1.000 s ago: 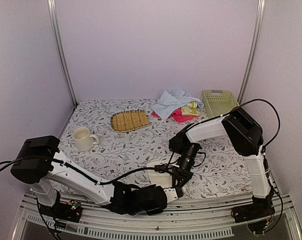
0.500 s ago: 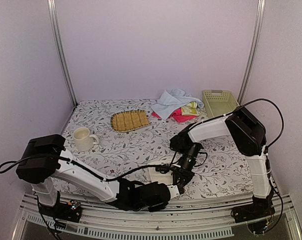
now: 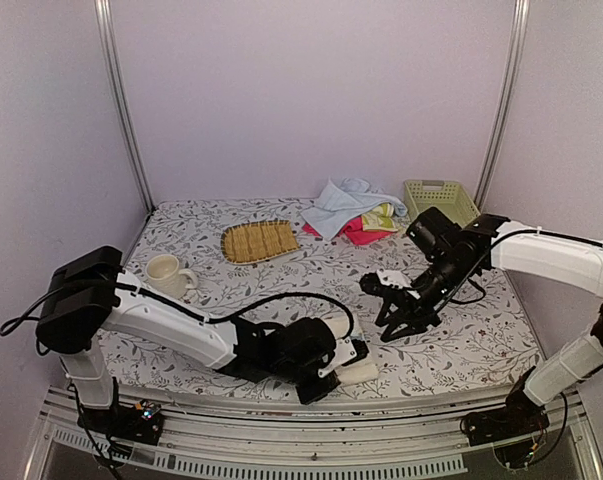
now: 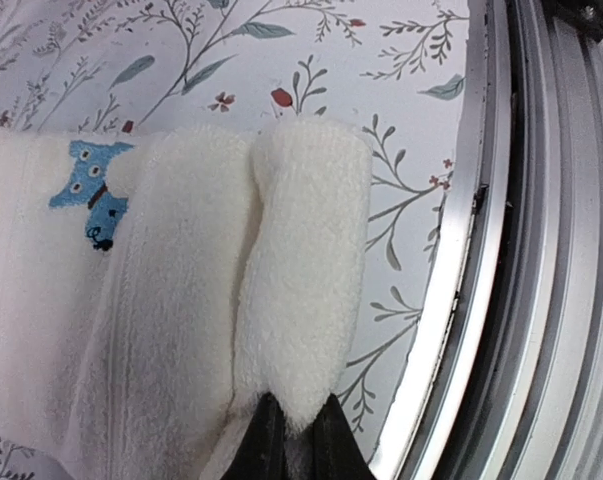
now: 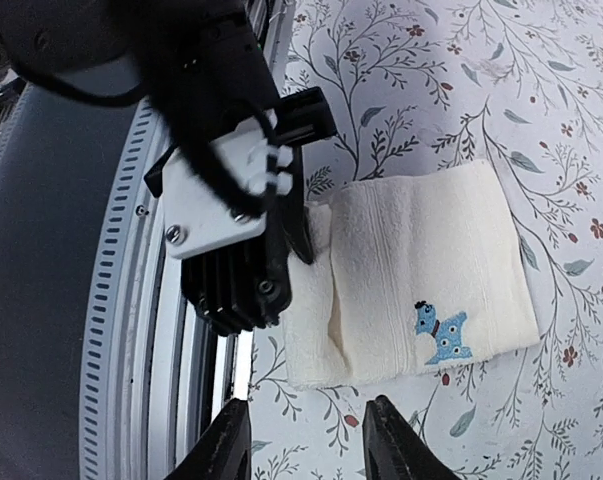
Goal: Roll the towels
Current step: Roll the towel at the center of the board.
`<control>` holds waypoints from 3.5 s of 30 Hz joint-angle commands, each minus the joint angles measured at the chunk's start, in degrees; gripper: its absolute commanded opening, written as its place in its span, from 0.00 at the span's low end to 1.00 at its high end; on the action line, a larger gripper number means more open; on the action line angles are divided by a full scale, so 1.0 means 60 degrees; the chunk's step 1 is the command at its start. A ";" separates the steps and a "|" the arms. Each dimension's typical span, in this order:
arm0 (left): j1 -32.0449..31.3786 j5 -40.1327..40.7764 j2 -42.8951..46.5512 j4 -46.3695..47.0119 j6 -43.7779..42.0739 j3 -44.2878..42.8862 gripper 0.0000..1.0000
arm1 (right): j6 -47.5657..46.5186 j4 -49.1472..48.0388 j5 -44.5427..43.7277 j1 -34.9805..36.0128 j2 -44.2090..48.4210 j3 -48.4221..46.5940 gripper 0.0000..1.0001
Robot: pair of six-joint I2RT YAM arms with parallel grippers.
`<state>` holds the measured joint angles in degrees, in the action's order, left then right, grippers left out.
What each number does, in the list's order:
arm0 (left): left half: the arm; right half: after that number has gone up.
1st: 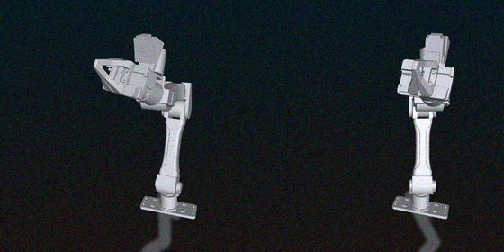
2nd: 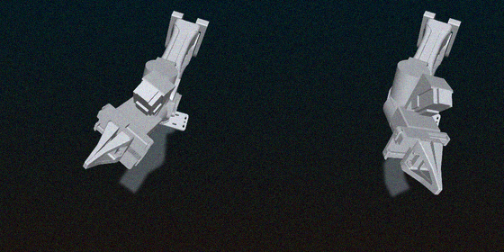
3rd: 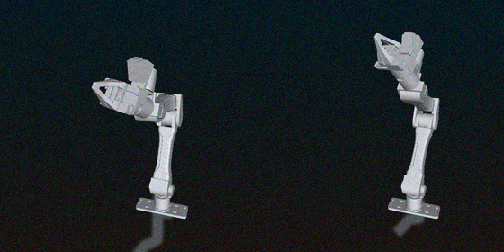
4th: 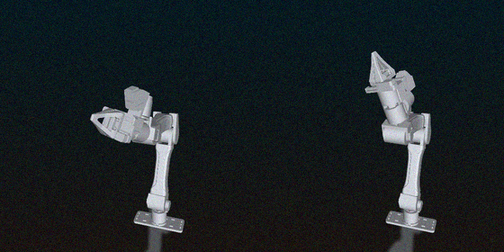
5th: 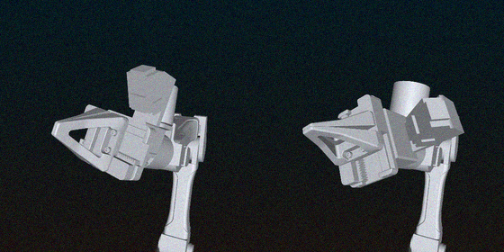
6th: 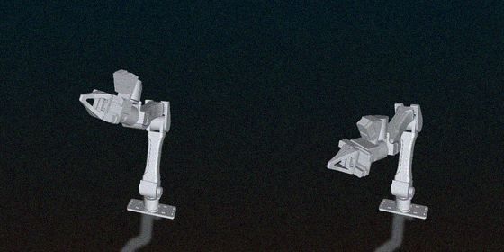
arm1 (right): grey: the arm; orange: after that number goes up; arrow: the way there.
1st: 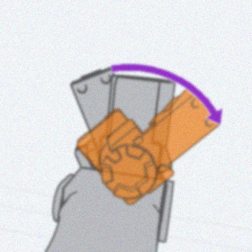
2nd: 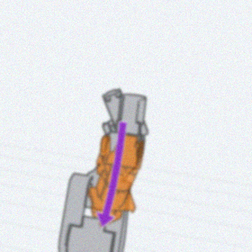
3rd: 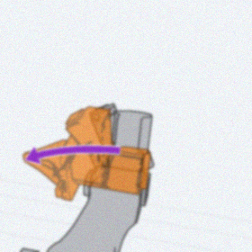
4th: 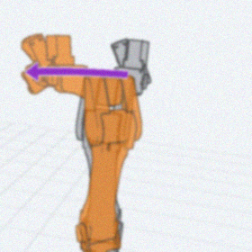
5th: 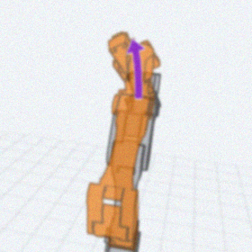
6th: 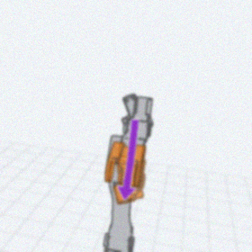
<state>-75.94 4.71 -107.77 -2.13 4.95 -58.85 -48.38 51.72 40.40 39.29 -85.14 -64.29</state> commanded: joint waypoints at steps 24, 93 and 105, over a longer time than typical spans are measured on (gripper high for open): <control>0.2352 -0.6957 -0.2381 -0.1132 0.3340 -0.1671 0.00 | 0.0118 -0.4989 -0.4729 0.3365 0.1271 0.4057 0.43; -0.1274 0.3522 -0.1316 0.0616 -0.2137 -0.0518 0.34 | -0.0904 0.2329 0.0990 0.0844 -0.6472 -0.1877 0.08; -0.1188 0.3384 -0.1561 0.0048 -0.1980 -0.0774 0.15 | -0.1103 0.2662 0.1011 0.0723 -0.5679 -0.1764 0.25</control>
<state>-84.62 26.59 -115.04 2.35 -7.97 -63.53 -53.19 66.63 48.82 43.79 -122.43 -76.16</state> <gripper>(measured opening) 0.195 0.176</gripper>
